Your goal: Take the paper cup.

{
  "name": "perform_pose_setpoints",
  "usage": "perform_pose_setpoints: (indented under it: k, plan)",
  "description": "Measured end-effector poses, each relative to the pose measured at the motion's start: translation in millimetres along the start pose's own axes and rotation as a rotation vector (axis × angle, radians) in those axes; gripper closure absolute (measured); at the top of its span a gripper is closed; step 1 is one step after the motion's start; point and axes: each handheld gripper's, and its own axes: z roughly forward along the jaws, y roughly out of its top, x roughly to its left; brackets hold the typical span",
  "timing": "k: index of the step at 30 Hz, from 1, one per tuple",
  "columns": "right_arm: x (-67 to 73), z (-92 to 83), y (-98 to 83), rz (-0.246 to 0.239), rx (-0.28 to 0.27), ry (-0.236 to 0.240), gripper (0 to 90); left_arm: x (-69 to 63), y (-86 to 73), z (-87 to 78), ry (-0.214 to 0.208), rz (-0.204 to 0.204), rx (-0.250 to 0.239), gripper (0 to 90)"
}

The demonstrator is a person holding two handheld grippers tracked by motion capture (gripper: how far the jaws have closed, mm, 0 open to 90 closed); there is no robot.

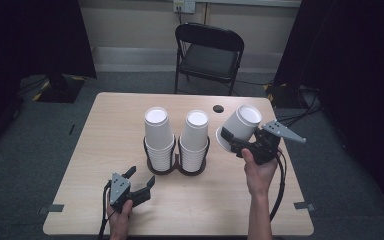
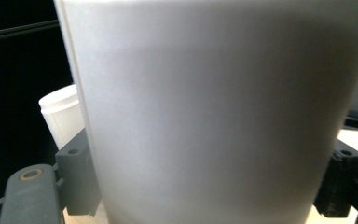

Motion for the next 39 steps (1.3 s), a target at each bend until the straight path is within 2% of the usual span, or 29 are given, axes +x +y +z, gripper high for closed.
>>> perform_pose_setpoints:
  k: [2, 6, 9, 12, 15, 17, 19, 24, 28, 30, 32, 35, 39]
  plan:
    - [0.6, -2.4, -5.2, 0.005, 0.014, -0.002, 15.8, 0.9, -0.3, -0.6, -0.012, -0.008, -0.009, 23.0]
    - [2.0, -6.5, -14.7, 0.009, 0.032, 0.001, 15.8, -0.1, -1.0, -2.4, -0.048, 0.003, -0.017, 21.5]
    - [4.5, -10.3, -24.5, 0.028, 0.036, 0.009, 15.8, -1.0, -0.7, -2.4, -0.044, 0.014, -0.006, 21.0]
    - [7.0, -12.0, -32.9, 0.053, 0.059, 0.004, 15.8, -0.1, 0.1, -3.1, -0.071, -0.007, -0.010, 20.7]
    - [10.3, -14.6, -40.4, 0.107, 0.064, 0.048, 16.0, 0.8, 1.2, -4.1, -0.096, -0.041, -0.027, 20.7]
    - [13.6, -15.7, -45.4, 0.115, 0.070, 0.044, 16.0, 0.0, 1.7, -3.7, -0.111, -0.044, -0.024, 22.1]
    - [16.7, -15.5, -51.1, 0.129, 0.078, 0.060, 16.0, -1.3, 1.7, -3.2, -0.150, -0.068, -0.032, 24.4]
    - [23.8, -9.5, -68.3, 0.147, 0.102, 0.082, 16.0, -7.3, 3.2, -1.9, -0.160, -0.057, -0.031, 25.3]
    - [29.2, -4.4, -85.1, 0.171, 0.108, 0.096, 16.0, -10.1, 4.7, -0.1, -0.226, -0.062, -0.049, 25.3]
    - [31.8, -1.9, -92.4, 0.191, 0.114, 0.116, 16.1, -11.9, 5.4, 1.3, -0.249, -0.055, -0.058, 26.0]
    - [35.4, 0.5, -97.8, 0.189, 0.115, 0.117, 16.1, -13.8, 6.2, 2.7, -0.270, -0.042, -0.062, 27.7]
    - [41.1, 3.1, -103.1, 0.204, 0.107, 0.131, 16.2, -17.8, 6.2, 3.4, -0.260, -0.021, -0.113, 31.6]
    - [44.9, 7.2, -106.6, 0.219, 0.103, 0.144, 16.2, -20.9, 6.9, 5.0, -0.266, 0.002, -0.140, 35.3]
